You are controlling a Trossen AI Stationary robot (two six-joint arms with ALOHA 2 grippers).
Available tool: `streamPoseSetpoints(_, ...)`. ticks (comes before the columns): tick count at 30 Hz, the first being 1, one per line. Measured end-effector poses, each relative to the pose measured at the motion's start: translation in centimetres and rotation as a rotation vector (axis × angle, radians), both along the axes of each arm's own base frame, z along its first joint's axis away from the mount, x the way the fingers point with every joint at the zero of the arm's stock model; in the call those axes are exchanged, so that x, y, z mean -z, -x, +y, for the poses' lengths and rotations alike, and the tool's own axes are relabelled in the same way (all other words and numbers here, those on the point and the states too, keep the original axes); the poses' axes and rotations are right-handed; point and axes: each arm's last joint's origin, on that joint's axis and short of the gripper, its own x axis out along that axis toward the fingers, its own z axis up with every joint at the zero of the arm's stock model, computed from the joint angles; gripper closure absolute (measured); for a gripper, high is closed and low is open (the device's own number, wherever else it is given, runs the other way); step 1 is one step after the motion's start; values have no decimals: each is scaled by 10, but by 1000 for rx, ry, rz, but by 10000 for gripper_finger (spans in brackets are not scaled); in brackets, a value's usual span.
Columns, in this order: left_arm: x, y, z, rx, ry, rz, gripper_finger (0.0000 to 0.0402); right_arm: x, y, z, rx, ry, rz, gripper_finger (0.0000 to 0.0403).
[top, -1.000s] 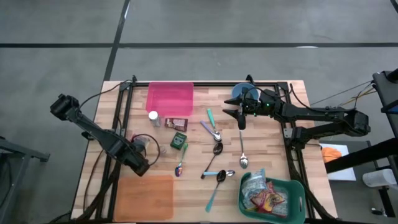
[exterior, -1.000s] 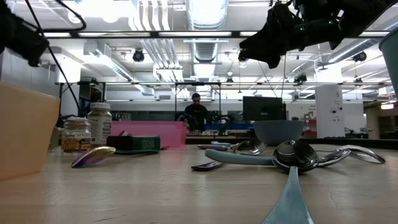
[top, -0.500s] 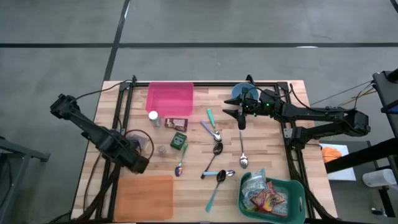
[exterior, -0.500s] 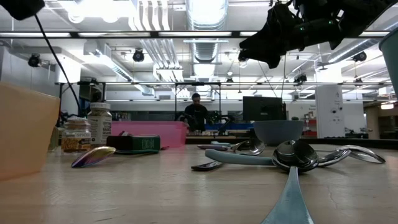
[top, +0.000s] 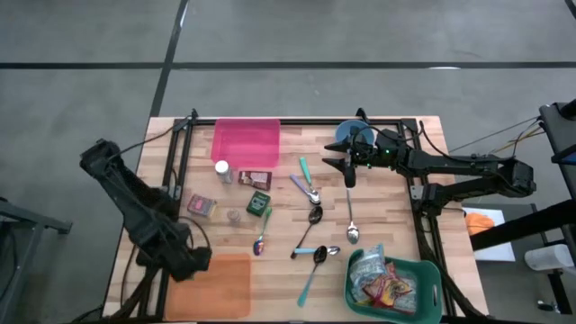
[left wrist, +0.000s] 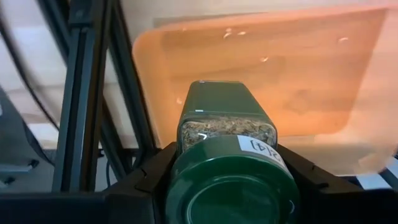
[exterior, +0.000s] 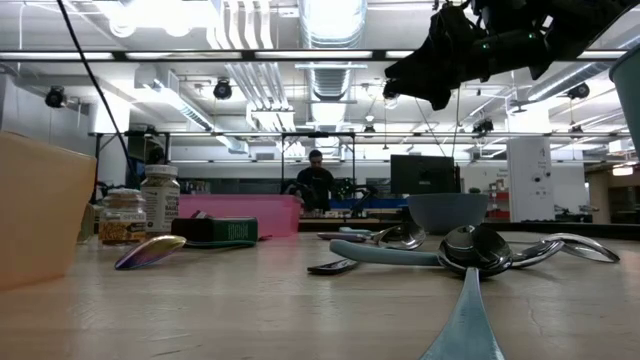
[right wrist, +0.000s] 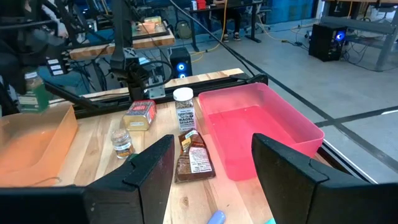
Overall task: Pick & Place Food Item
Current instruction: Put the green seasoning bottle into the orange bin
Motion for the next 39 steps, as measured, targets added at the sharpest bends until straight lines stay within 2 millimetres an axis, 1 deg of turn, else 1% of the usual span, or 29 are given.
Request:
streamPoseSetpoints(3,3,-1,-11,-11,-42,35,197,0,0,0,0,0,0,192)
streamPoseSetpoints(6,10,-4,-20,-23,-84,69,192,0,0,0,0,0,-1,192)
streamPoseSetpoints(10,22,-2,-28,-62,-138,123,204,0,0,0,0,0,-1,192)
streamPoseSetpoints(13,27,0,-32,-102,-167,150,214,0,0,0,0,0,-1,192)
streamPoseSetpoints(16,28,1,-34,-122,-186,149,211,0,0,0,0,0,-1,192)
streamPoseSetpoints(20,32,1,-35,-146,-222,138,188,0,0,0,0,0,-1,192)
streamPoseSetpoints(23,35,3,-36,-175,-250,151,183,0,0,0,0,0,-1,192)
streamPoseSetpoints(25,40,5,-36,-191,-262,159,186,0,0,0,0,0,-1,192)
streamPoseSetpoints(30,54,6,-35,-202,-255,154,208,0,0,0,0,0,-1,192)
streamPoseSetpoints(33,61,7,-33,-194,-250,150,210,0,0,0,0,0,-1,192)
streamPoseSetpoints(39,70,9,-32,-190,-232,139,182,0,0,0,0,0,-1,192)
